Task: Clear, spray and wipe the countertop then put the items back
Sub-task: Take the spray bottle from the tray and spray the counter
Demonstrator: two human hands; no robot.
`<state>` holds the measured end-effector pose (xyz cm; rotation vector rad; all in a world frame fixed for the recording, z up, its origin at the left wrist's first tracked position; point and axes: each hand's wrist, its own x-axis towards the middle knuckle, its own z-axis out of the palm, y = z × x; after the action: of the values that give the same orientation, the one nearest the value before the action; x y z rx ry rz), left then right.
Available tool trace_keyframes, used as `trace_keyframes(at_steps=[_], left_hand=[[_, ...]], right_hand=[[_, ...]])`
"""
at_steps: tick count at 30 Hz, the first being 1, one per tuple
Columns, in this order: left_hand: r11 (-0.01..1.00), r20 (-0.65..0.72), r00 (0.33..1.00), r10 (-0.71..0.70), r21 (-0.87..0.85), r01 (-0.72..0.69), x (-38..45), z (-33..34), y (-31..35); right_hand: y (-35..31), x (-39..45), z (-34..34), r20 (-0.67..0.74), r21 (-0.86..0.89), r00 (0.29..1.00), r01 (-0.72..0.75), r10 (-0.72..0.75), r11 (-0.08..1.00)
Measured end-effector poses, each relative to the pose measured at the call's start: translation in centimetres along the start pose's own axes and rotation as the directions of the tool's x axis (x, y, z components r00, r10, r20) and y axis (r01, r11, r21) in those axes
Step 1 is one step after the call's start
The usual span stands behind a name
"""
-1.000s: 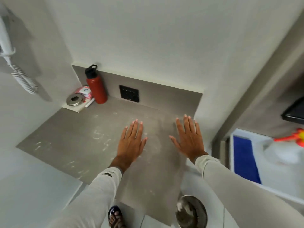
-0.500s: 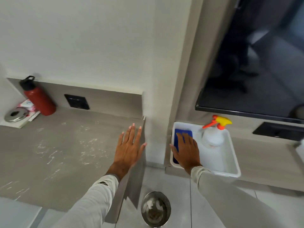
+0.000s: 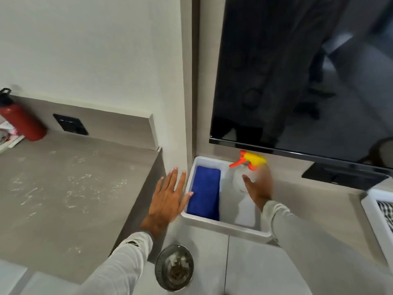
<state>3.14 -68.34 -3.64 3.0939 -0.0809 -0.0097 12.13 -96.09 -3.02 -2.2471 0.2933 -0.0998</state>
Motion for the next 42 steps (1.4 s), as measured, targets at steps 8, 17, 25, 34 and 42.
trace_keyframes(at_steps=[8,17,25,34,42], left_hand=[[0.989,0.047,0.997,-0.06,-0.135,0.065,-1.9,0.0,2.2],[0.473,-0.004,0.986,-0.165,-0.878,0.076,-5.2,-3.1,1.0],[0.173,0.012,0.836,-0.549,-0.977,0.128,-11.2,-3.9,-10.2],[0.096,0.305,0.933,-0.19,-0.94,0.327,-15.9,-1.2,-17.5],[0.082,0.38,0.924,-0.043,-0.92,0.382,-14.2,0.0,-14.3]], right_hand=[[0.6,-0.7,0.4,0.09,-0.198,0.91,0.414,-0.404,0.888],[-14.1,-7.7,4.7,-0.001,-0.132,0.476,0.872,-0.879,0.472],[-24.8,-16.9,15.4,0.227,0.291,0.584,0.723,-0.78,0.626],[-23.3,-21.1,24.8,0.57,0.202,0.749,0.272,-0.339,0.941],[-20.6,-19.1,22.7,0.404,-0.041,0.842,0.408,-0.358,0.912]])
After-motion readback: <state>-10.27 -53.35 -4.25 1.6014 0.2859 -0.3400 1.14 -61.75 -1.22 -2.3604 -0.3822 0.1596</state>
